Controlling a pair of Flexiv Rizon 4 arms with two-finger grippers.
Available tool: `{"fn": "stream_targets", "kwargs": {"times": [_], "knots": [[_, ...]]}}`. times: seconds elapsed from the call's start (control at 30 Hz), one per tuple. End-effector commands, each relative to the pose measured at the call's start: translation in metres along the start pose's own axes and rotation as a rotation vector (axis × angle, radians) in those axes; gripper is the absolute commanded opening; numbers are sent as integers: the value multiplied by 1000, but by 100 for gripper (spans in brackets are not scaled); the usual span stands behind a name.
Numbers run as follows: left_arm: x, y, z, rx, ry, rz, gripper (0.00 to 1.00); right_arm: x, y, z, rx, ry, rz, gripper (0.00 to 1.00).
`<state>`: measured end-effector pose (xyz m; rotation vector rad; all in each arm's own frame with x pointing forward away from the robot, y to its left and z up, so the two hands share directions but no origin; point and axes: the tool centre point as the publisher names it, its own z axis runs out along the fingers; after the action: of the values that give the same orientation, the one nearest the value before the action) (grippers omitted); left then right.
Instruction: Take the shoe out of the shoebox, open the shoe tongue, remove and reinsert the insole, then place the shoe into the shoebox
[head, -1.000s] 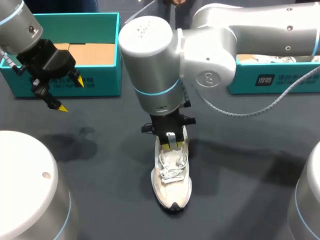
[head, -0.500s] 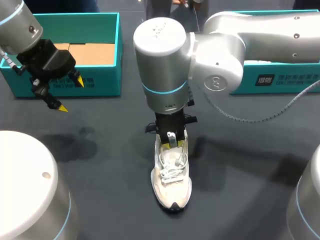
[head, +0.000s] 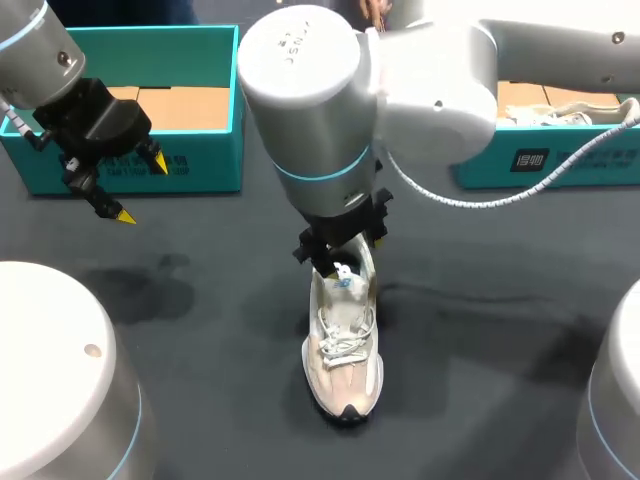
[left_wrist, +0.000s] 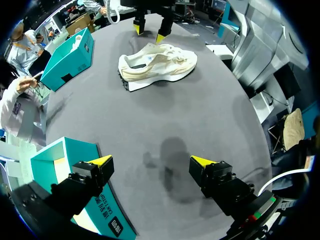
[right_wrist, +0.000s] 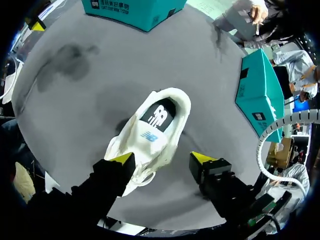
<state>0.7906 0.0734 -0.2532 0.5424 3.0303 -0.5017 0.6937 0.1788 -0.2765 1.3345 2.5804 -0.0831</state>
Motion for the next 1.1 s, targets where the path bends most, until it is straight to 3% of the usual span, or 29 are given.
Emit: {"fn": "stream_targets", "kwargs": {"times": [0.03, 0.3, 0.4, 0.8, 1.1], "knots": [[1, 0, -1, -3, -1, 0, 100, -3, 6, -9, -18, -16, -193, 100], [1, 0, -1, -3, -1, 0, 100, -18, 15, -19, -74, -24, -342, 100], [1, 0, -1, -3, -1, 0, 100, -20, 18, -24, -127, 10, -467, 100], [1, 0, -1, -3, -1, 0, 100, -20, 18, -24, -127, 10, -467, 100], [1, 0, -1, -3, -1, 0, 100, -14, 64, -20, -64, -120, -720, 100]]}}
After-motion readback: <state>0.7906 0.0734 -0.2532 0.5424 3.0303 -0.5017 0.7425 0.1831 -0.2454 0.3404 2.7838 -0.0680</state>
